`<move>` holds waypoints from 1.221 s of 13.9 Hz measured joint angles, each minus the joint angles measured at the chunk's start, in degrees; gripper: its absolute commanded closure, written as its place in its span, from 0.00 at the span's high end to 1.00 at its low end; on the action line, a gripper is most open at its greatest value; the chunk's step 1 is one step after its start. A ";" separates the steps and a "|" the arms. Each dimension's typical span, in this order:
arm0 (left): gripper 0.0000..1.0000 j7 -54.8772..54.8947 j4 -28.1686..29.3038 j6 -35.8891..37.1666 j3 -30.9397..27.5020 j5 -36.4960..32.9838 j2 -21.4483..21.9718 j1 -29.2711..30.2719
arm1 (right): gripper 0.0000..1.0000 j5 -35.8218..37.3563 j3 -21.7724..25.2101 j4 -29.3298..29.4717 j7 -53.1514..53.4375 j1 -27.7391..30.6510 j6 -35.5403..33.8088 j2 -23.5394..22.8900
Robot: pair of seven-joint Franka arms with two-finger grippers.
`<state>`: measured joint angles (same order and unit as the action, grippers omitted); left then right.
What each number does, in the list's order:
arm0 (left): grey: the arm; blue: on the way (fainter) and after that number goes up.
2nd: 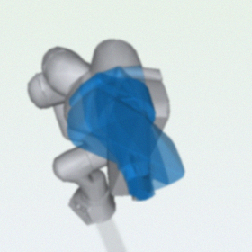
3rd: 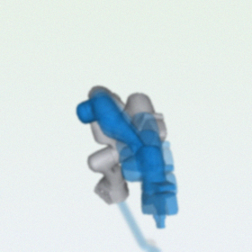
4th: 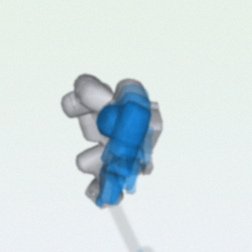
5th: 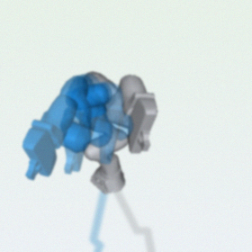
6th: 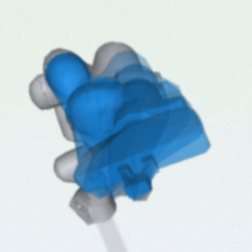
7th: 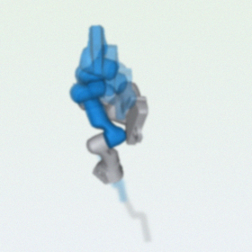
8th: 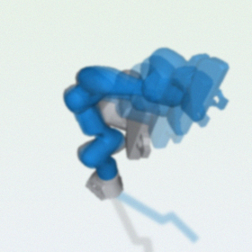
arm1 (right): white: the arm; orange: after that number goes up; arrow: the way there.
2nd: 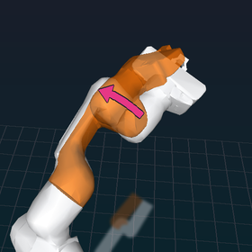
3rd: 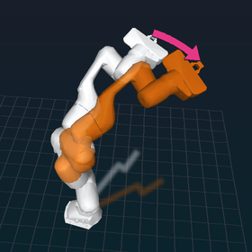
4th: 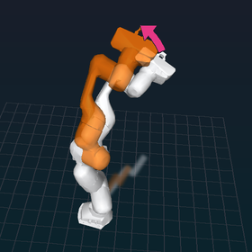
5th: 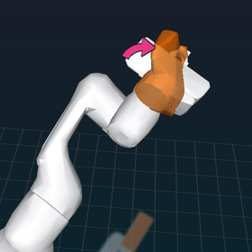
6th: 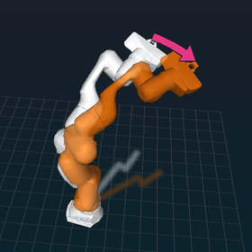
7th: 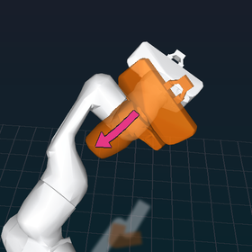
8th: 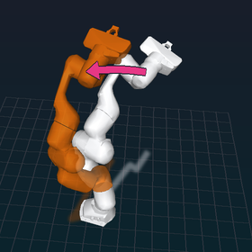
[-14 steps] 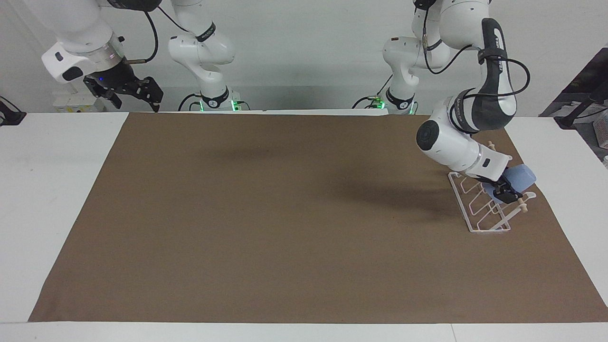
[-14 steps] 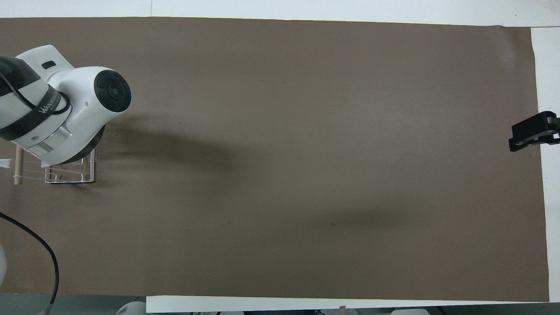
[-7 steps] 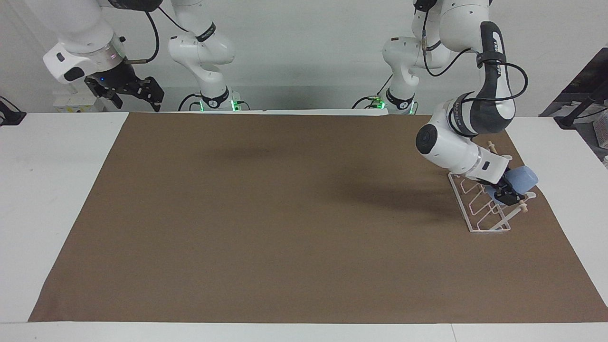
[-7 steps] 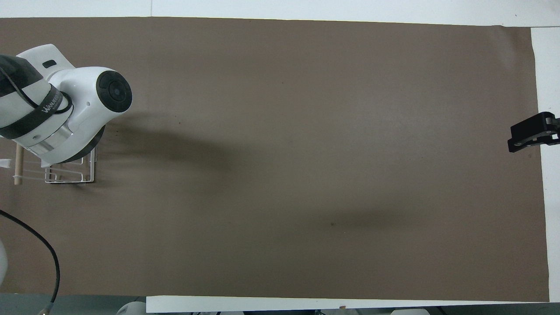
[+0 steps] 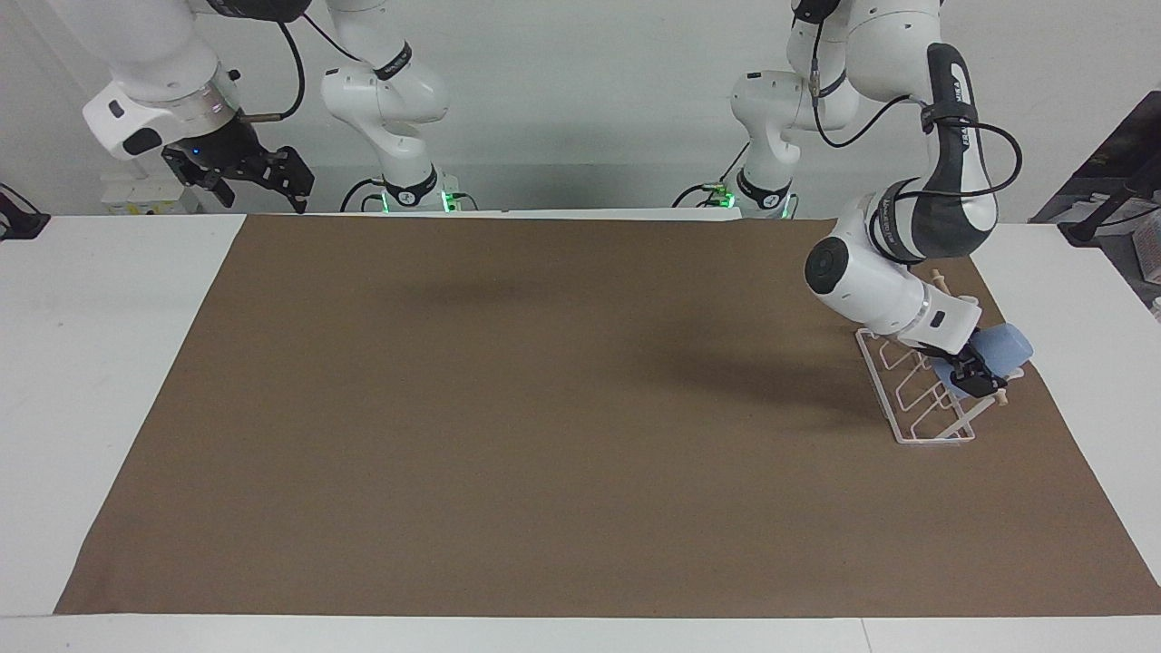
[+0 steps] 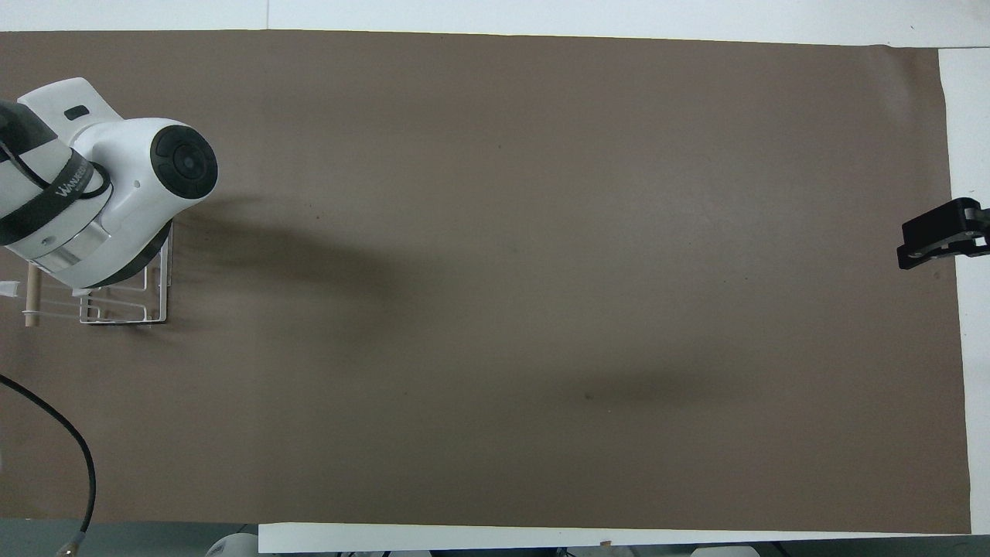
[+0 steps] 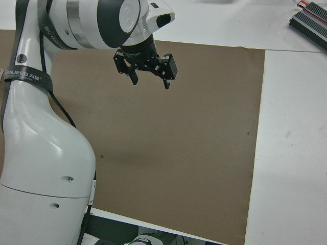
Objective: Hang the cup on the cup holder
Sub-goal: 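Lower the cup onto the rack's wooden peg with the left gripper, then open the left gripper and release the cup on the peg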
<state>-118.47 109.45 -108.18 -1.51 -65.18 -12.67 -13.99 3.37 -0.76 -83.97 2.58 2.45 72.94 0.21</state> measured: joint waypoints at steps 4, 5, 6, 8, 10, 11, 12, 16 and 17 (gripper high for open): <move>0.36 -2.22 0.36 -0.20 0.81 0.04 -2.41 -0.06 | 0.99 0.00 0.00 0.00 0.00 -0.01 0.00 0.00; 0.47 -2.65 0.56 -0.20 0.72 0.05 -3.03 -0.03 | 0.99 0.00 0.00 0.00 0.00 -0.01 0.00 0.00; 0.75 -2.91 0.71 -0.20 0.74 0.05 -3.49 -0.03 | 0.99 0.00 0.02 0.00 0.00 -0.01 0.00 0.00; 1.00 -2.95 0.73 -0.02 0.75 0.05 -3.68 -0.03 | 0.99 0.00 0.09 0.00 0.00 0.00 0.00 0.00; 1.00 -2.63 0.60 1.02 0.53 0.04 -3.67 0.01 | 0.99 0.00 0.09 0.00 -0.01 0.00 0.00 0.00; 1.00 -2.14 0.31 1.35 0.45 0.28 -3.66 0.03 | 0.99 0.00 0.09 0.00 -0.01 0.00 0.00 0.00; 1.00 -1.16 -0.20 1.84 0.50 1.20 -3.65 0.02 | 0.99 0.00 0.09 0.00 -0.01 0.00 0.00 0.00; 1.00 10.47 -8.69 8.41 0.53 8.11 -2.82 -0.01 | 0.99 0.00 0.10 0.00 -0.01 0.00 0.00 0.00; 1.00 14.05 -11.19 10.15 0.53 10.15 -2.51 -0.01 | 0.99 0.00 0.10 0.00 -0.01 0.00 0.00 0.00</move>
<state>-104.42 98.25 -98.03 -0.97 -55.03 -15.17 -14.00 3.37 -0.66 -83.97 2.57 2.46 72.94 0.21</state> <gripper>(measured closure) 0.000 0.009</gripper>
